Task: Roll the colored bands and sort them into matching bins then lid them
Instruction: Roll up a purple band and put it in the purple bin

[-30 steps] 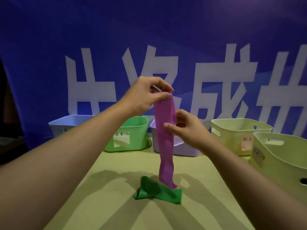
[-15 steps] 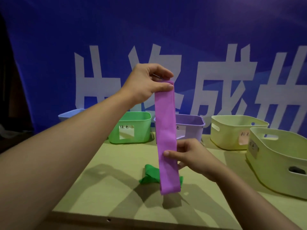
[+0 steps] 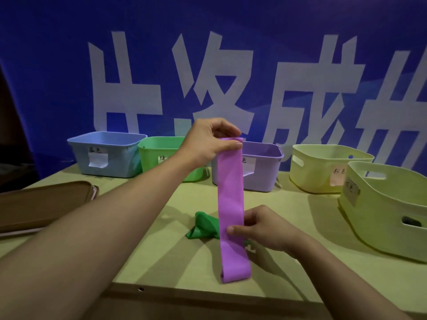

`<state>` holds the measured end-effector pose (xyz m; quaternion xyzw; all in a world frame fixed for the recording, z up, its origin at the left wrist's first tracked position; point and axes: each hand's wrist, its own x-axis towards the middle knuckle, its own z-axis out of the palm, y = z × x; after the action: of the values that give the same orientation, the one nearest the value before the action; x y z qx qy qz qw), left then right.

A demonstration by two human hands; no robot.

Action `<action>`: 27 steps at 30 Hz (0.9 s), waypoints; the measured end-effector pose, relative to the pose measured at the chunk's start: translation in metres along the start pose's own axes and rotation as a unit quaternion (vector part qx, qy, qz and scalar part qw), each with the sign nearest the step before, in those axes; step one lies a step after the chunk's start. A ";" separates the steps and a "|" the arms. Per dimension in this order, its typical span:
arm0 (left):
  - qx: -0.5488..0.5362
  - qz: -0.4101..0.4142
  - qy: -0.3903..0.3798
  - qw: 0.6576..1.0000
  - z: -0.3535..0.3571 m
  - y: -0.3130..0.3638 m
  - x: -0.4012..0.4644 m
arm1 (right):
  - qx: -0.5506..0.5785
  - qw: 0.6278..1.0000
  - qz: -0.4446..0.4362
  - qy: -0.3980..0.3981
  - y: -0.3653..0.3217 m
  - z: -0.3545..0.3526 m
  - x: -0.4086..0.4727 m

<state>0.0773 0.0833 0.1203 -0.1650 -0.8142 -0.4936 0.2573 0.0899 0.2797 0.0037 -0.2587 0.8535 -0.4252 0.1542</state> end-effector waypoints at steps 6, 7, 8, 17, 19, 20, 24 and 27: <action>-0.018 0.011 -0.004 1.000 0.013 -0.018 0.006 | -0.051 0.997 0.024 0.045 0.022 -0.004 0.024; -0.018 0.011 -0.006 1.000 0.015 -0.021 0.007 | -0.047 0.997 0.023 0.062 0.025 -0.008 0.029; -0.020 0.010 -0.008 1.000 0.017 -0.026 0.008 | -0.035 0.996 0.021 0.083 0.027 -0.012 0.034; -0.046 0.008 -0.002 0.999 0.039 -0.085 0.011 | 0.242 0.925 -0.142 0.254 0.022 -0.032 0.089; -0.049 0.007 -0.003 0.999 0.045 -0.097 0.011 | 0.259 0.916 -0.150 0.266 0.024 -0.031 0.101; -0.051 0.006 -0.004 0.999 0.048 -0.102 0.011 | 0.269 0.913 -0.151 0.267 0.026 -0.029 0.105; -0.052 0.012 -0.010 0.999 0.054 -0.116 0.012 | 0.310 0.896 -0.159 0.274 0.038 -0.020 0.112; -0.045 0.015 -0.019 0.999 0.055 -0.120 0.010 | 0.333 0.891 -0.159 0.263 0.042 -0.017 0.115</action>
<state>-0.0074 0.0774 0.0193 -0.1978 -0.7934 -0.5224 0.2419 -0.0252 0.2459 -0.0248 -0.2034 0.6186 -0.7558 -0.0687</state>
